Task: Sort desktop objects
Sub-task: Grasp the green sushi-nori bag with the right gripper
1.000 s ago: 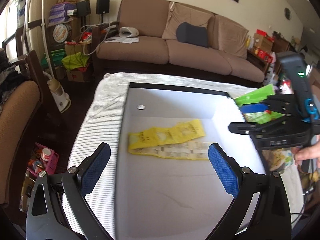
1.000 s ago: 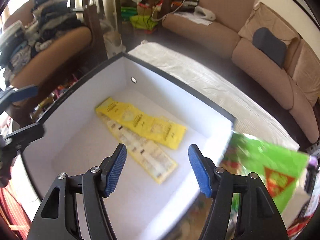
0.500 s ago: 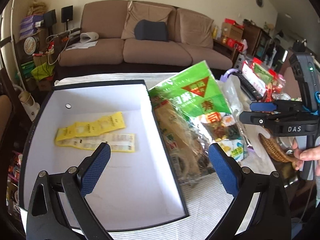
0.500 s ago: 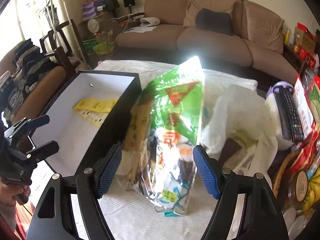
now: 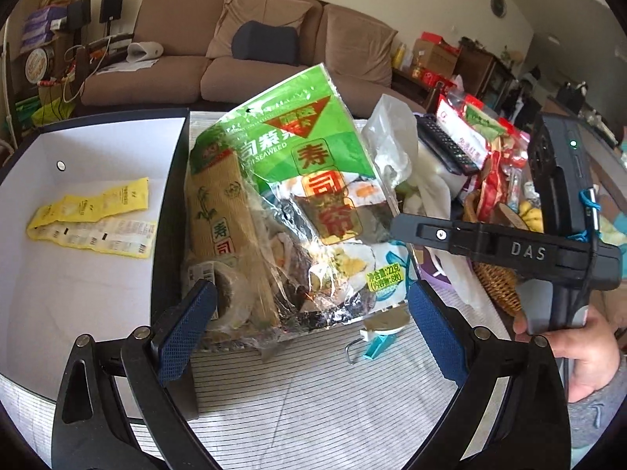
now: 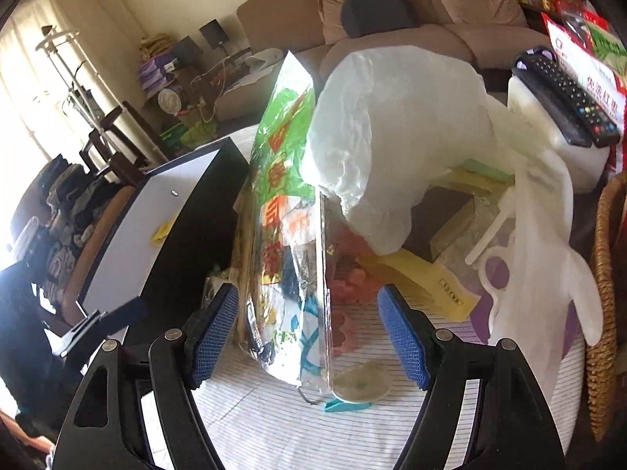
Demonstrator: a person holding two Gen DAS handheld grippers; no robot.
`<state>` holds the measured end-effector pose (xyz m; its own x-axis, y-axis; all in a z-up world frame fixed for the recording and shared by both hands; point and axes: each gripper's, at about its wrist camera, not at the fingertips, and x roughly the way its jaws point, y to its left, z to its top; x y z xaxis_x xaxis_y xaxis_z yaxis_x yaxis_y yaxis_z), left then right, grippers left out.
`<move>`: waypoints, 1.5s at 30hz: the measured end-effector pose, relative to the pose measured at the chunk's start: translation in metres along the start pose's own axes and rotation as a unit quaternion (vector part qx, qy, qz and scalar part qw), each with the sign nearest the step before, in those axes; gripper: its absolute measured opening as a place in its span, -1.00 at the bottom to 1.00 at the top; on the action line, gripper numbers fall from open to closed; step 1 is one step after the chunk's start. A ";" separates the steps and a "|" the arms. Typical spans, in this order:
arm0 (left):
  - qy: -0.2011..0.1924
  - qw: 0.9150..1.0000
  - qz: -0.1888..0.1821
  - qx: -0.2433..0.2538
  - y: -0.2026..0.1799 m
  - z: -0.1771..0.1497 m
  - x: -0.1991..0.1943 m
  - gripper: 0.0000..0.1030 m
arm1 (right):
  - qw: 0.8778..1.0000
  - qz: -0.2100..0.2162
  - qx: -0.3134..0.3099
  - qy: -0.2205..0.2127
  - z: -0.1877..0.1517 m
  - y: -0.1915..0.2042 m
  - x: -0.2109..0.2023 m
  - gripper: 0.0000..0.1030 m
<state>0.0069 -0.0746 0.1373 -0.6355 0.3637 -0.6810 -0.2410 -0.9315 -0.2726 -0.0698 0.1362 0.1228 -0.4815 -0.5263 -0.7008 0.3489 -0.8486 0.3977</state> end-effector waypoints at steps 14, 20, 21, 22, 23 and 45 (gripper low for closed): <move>0.017 1.000 -0.002 0.023 -0.001 -0.001 0.020 0.91 | 0.990 0.126 0.060 0.025 -0.001 -0.013 0.055 -0.82; 0.025 0.999 -0.014 0.037 -0.005 -0.008 0.016 0.91 | 0.987 0.157 0.042 0.016 -0.010 -0.002 0.023 -0.89; 0.028 0.999 -0.016 0.038 -0.006 -0.010 0.013 0.91 | 0.988 0.151 0.035 0.014 -0.013 -0.001 0.015 -0.89; 0.031 0.999 -0.018 0.038 -0.007 -0.013 0.011 0.91 | 0.989 0.146 0.029 0.011 -0.017 0.000 0.005 -0.89; 0.035 0.999 -0.021 0.033 -0.007 -0.015 0.007 0.91 | 0.990 0.141 0.024 0.009 -0.022 0.000 -0.005 -0.89; -0.001 0.996 -0.042 -0.084 0.036 -0.050 -0.043 0.91 | 0.980 0.158 0.118 0.011 -0.063 0.033 0.076 0.12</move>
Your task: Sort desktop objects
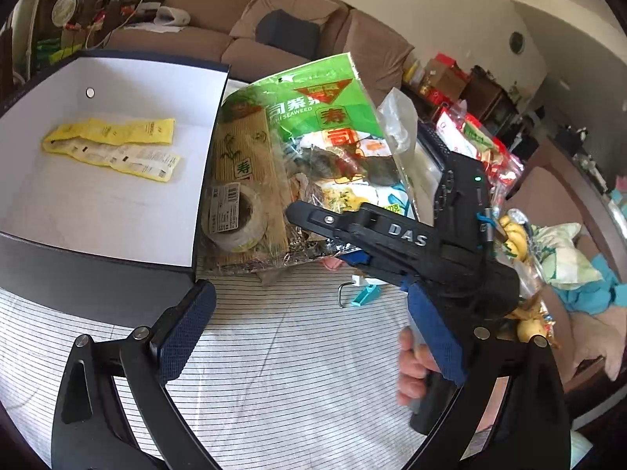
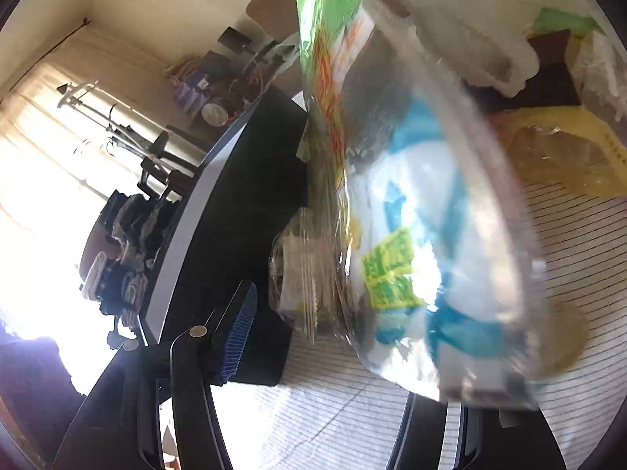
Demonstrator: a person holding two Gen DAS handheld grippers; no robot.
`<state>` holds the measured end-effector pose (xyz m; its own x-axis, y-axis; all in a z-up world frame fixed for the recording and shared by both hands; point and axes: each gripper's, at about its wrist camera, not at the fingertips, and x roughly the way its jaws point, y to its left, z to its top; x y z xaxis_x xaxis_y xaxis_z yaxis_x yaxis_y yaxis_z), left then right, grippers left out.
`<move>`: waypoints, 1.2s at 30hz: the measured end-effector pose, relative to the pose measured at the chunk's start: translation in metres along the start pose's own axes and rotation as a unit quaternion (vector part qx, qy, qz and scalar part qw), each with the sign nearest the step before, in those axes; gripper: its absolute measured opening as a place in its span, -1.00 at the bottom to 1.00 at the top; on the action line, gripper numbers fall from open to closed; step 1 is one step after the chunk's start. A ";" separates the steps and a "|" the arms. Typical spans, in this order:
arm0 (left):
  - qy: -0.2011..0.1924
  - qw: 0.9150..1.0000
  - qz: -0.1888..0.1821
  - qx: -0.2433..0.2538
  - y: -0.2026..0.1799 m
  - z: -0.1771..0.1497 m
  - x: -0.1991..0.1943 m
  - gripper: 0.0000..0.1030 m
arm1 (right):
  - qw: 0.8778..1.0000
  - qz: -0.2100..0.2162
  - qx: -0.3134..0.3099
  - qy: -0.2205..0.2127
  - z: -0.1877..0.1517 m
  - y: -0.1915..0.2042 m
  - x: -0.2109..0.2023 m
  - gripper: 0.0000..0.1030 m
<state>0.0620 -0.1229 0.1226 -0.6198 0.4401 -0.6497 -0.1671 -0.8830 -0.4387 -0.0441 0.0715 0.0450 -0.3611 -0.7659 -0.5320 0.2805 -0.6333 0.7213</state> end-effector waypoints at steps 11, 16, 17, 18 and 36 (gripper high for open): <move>0.019 0.999 -0.044 -0.022 0.007 0.001 0.004 0.92 | 0.994 0.067 0.077 -0.025 0.001 -0.021 -0.005 -0.88; 0.033 0.997 -0.059 -0.031 0.010 -0.003 0.010 0.92 | 0.978 0.151 0.138 -0.033 -0.001 -0.034 -0.033 -0.87; 0.037 0.997 -0.061 -0.031 0.009 -0.003 0.013 0.92 | 0.976 0.161 0.145 -0.032 -0.002 -0.036 -0.040 -0.87; 0.039 0.997 -0.062 -0.031 0.008 -0.004 0.015 0.92 | 0.974 0.169 0.149 -0.032 -0.003 -0.037 -0.047 -0.87; 0.119 0.924 -0.271 -0.241 0.020 -0.024 0.105 0.90 | 0.966 0.184 0.179 -0.007 0.002 -0.079 -0.113 -0.85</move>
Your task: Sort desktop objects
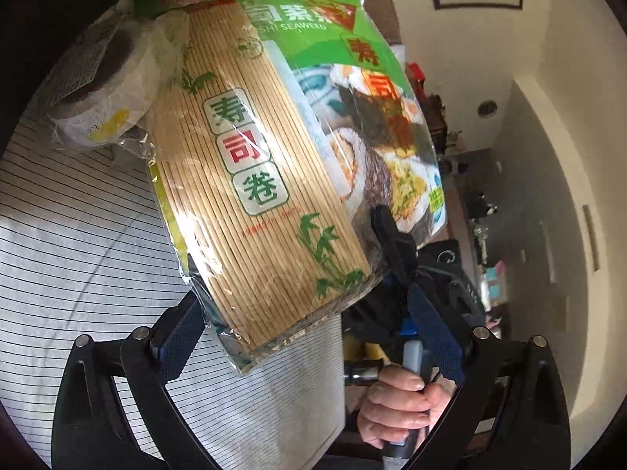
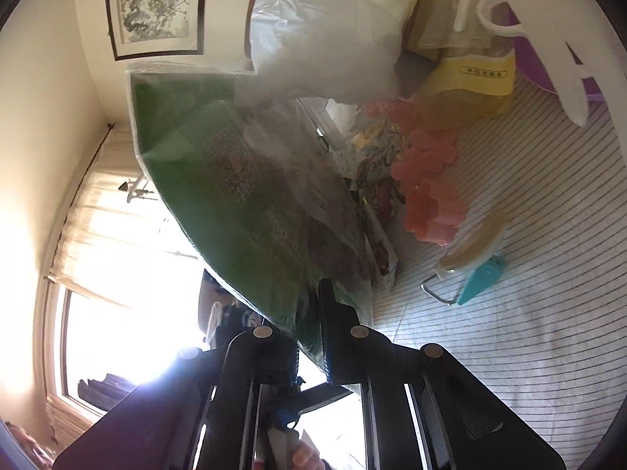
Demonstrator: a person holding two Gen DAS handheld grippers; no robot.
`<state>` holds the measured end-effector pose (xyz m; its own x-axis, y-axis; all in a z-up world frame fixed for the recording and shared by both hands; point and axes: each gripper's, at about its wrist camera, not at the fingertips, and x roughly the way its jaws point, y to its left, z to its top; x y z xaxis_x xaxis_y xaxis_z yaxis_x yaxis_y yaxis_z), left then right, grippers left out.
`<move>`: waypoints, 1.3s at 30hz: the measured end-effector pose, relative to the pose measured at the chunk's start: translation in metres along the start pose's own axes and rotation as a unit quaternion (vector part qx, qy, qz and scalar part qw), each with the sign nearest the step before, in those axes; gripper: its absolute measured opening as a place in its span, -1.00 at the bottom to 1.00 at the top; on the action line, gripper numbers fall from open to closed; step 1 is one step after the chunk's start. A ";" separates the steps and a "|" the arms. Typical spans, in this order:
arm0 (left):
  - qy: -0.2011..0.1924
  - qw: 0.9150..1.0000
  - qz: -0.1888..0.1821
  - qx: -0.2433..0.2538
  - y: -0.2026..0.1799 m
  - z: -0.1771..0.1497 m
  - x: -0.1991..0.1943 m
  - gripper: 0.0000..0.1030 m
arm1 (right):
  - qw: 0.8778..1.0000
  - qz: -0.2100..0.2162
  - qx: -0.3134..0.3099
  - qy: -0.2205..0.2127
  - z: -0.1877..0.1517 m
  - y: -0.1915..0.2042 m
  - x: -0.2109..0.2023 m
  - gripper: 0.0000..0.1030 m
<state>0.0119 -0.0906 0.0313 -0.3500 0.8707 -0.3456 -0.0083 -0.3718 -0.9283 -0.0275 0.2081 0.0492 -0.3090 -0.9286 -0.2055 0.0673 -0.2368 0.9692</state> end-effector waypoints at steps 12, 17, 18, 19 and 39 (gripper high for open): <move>0.011 0.994 -0.042 -0.103 0.044 -0.004 0.019 -0.49 | 1.000 -0.005 0.003 -0.018 0.003 -0.008 -0.022 -0.84; 0.018 0.998 -0.038 -0.055 0.026 -0.006 0.026 -0.60 | 0.997 -0.063 -0.030 -0.025 0.002 0.003 -0.021 -0.62; 0.021 0.998 -0.037 -0.050 0.023 -0.008 0.028 -0.60 | 0.997 -0.072 -0.033 -0.025 0.001 0.003 -0.018 -0.57; 0.023 0.998 -0.036 -0.047 0.022 -0.012 0.030 -0.60 | 0.997 -0.074 -0.031 -0.023 0.000 -0.002 -0.017 -0.53; -0.021 0.996 -0.082 -0.018 0.019 -0.001 0.026 -0.31 | 1.000 0.017 -0.015 -0.013 -0.037 0.018 -0.022 -0.59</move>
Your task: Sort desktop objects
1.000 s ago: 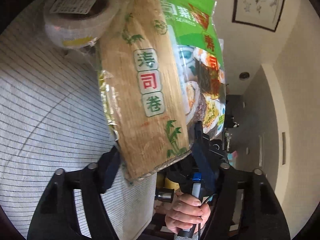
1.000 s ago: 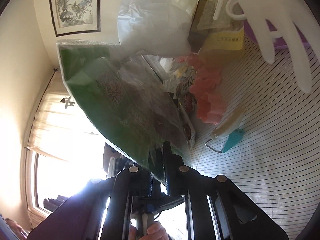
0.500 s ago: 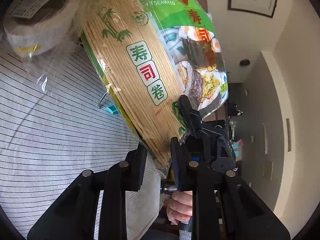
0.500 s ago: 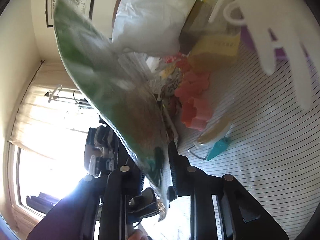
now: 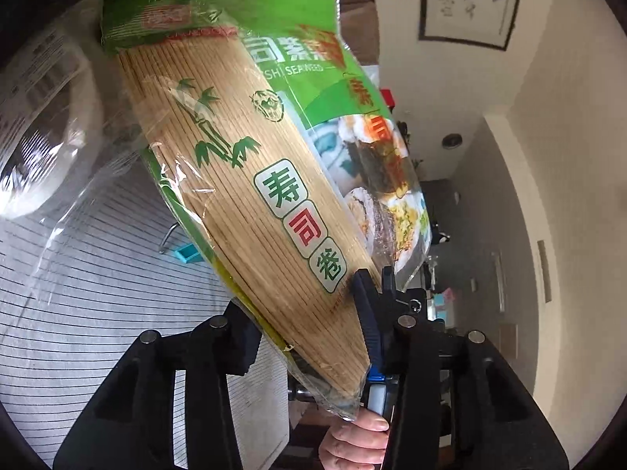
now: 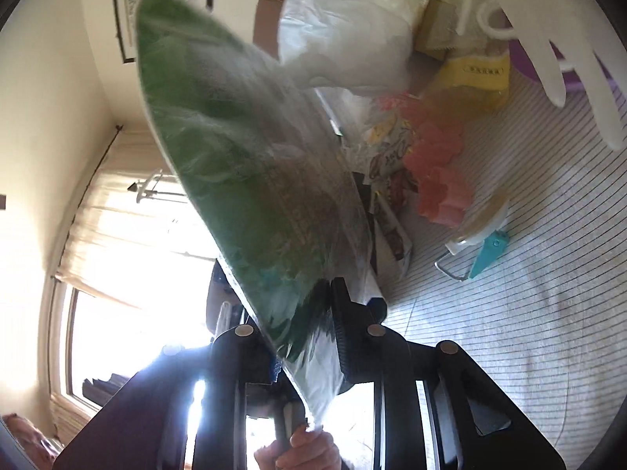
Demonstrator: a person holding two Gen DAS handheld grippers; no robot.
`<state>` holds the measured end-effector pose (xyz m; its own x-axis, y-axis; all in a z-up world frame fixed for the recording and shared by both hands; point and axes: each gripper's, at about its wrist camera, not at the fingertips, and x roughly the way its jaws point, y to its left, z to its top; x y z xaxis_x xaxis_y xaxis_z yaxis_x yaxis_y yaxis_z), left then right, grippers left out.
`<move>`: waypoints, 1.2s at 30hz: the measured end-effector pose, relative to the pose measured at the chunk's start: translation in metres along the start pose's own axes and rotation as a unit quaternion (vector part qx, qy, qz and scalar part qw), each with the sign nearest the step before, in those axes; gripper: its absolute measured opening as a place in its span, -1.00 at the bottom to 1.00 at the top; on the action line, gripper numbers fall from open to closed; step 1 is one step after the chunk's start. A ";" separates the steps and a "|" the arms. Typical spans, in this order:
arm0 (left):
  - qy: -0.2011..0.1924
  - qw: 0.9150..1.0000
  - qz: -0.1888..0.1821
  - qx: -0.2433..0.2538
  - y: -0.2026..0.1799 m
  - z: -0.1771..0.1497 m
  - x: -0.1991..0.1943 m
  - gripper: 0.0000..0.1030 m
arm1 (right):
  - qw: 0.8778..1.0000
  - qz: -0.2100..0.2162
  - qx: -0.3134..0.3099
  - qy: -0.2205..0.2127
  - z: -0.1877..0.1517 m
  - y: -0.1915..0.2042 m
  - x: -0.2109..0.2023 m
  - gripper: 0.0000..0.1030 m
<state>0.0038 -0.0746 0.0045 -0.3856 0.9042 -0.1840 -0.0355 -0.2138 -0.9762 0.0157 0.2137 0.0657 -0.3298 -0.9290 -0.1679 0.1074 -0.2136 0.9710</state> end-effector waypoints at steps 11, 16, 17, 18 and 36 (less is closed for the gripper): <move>-0.031 0.987 0.028 0.156 -0.059 0.011 -0.065 -0.50 | 0.986 -0.035 -0.162 -0.019 -0.022 0.081 -0.004 -0.63; -0.067 0.978 0.040 0.195 -0.074 0.011 -0.119 -0.50 | 0.981 -0.019 -0.194 -0.014 -0.031 0.112 0.018 -0.63; -0.076 0.977 0.039 0.196 -0.078 0.013 -0.131 -0.51 | 0.980 -0.014 -0.201 -0.011 -0.033 0.119 0.025 -0.62; -0.085 0.976 0.038 0.196 -0.081 0.016 -0.145 -0.51 | 0.978 -0.011 -0.209 -0.006 -0.036 0.127 0.034 -0.62; -0.103 0.959 0.205 0.163 -0.077 0.090 -0.278 -0.50 | 0.972 -0.031 -0.225 0.063 -0.037 0.149 0.222 -0.62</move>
<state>0.0310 -0.3430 0.1417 -0.6020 0.6338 -0.4857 -0.1156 -0.6711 -0.7323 -0.0067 -0.0355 0.1673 -0.2353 -0.9333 -0.2713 0.5000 -0.3556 0.7897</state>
